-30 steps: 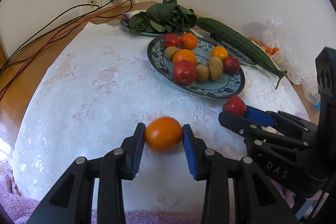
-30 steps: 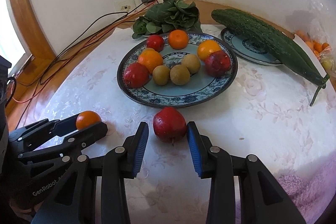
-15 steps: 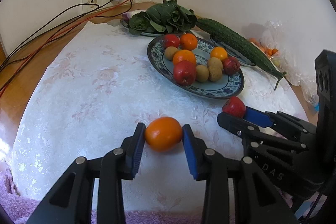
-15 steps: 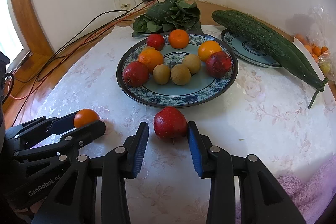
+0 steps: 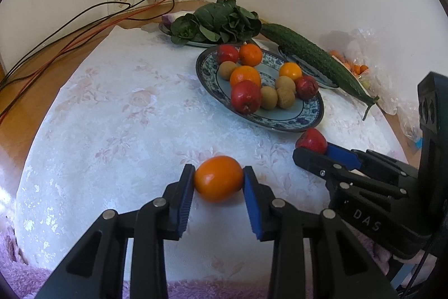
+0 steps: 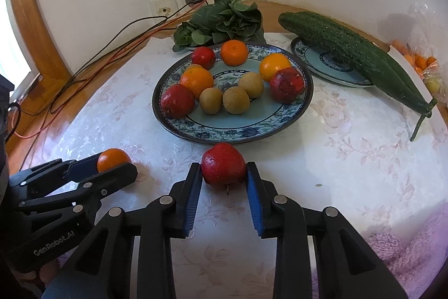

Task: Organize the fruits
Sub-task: 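Grasp the red apple with the right tool while the left tool holds the orange, then carry the apple with the right tool while the left tool carries the orange over the plate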

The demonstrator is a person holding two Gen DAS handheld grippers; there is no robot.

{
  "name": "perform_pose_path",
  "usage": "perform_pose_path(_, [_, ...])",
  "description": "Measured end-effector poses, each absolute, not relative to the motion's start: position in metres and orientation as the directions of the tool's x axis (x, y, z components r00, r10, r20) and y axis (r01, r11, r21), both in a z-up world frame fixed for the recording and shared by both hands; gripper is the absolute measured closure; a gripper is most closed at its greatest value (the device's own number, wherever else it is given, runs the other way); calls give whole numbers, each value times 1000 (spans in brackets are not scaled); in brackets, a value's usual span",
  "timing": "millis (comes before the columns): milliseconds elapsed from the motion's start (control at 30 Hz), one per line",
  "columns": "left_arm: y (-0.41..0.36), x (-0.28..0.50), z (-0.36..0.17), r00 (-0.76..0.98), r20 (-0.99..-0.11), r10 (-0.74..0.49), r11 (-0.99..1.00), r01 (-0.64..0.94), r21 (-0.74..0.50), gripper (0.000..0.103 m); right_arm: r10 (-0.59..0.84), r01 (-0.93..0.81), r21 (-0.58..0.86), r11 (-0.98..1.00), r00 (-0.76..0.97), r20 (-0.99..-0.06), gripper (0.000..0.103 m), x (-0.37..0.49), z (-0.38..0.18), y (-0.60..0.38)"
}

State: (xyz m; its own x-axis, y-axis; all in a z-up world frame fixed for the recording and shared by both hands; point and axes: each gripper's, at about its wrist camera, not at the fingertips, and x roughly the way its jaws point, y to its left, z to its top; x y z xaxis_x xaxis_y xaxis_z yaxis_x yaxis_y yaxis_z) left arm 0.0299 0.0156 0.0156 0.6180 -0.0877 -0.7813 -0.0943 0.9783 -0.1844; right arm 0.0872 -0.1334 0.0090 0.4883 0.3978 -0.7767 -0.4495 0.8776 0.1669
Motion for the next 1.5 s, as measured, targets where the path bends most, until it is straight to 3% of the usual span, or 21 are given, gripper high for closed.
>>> perform_pose_path(700, [18,33,44,640,-759,-119,970,-87,-226,67,480,-458,249,853,504,-718,71,74,29,-159])
perform_pose_path(1500, [5,94,88,673,-718,-177,970,-6,-245,67,525,-481,277,831,518,-675,71,119,76,-168])
